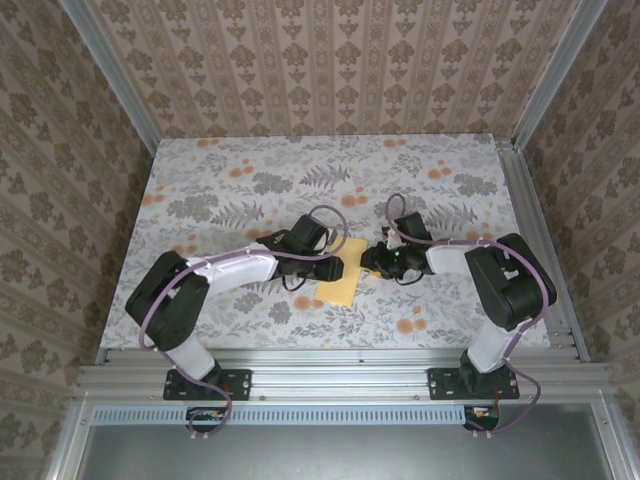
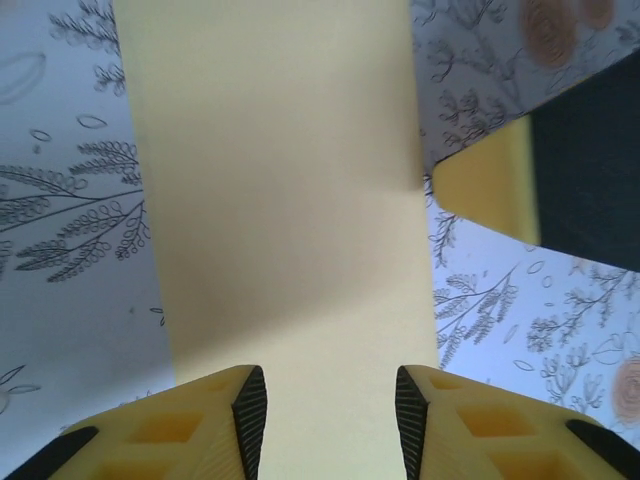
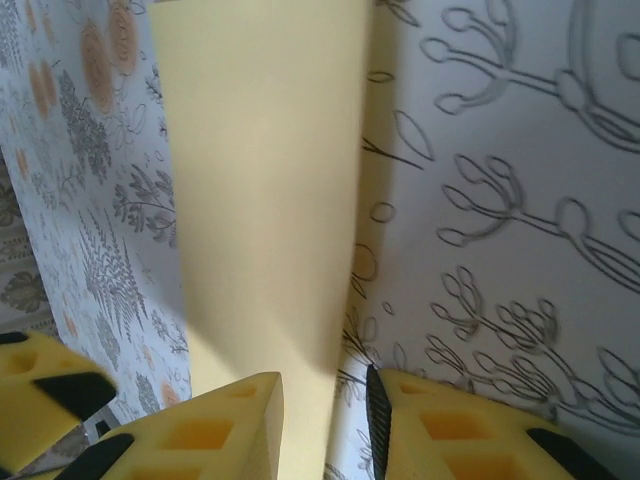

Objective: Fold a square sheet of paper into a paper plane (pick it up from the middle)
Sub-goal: First fold in half a square sheet of paper at the center of the table.

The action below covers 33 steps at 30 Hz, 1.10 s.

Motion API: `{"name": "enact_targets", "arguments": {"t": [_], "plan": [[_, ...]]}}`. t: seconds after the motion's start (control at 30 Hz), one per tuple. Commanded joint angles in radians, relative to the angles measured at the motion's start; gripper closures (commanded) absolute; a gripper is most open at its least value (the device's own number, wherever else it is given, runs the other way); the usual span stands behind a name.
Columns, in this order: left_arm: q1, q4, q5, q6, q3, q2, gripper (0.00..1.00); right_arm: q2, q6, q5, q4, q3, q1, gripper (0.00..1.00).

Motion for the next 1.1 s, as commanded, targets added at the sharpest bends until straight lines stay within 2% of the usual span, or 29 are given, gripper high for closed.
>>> {"name": "enact_targets", "arguments": {"t": [0.0, 0.2, 0.4, 0.57, 0.77, 1.07], "plan": [[-0.005, -0.125, -0.058, -0.008, 0.029, -0.046, 0.56, 0.033, -0.033, 0.005, -0.02, 0.029, 0.026, 0.69], [-0.004, -0.263, -0.118, -0.07, 0.005, -0.092, 0.49, 0.043, -0.071, 0.029, -0.068, 0.078, 0.036, 0.7], [-0.012, -0.224, -0.089, -0.221, -0.068, -0.152, 0.42, 0.058, -0.082, 0.041, -0.105, 0.122, 0.05, 0.72], [-0.058, -0.123, -0.088, -0.355, -0.128, -0.178, 0.38, 0.076, -0.101, 0.068, -0.139, 0.149, 0.059, 0.77], [-0.111, -0.061, -0.13, -0.441, -0.159, -0.14, 0.37, 0.082, -0.148, 0.124, -0.231, 0.185, 0.072, 0.82], [-0.164, -0.081, -0.269, -0.502, -0.144, -0.091, 0.39, 0.079, -0.168, 0.18, -0.282, 0.191, 0.089, 0.86]]}}
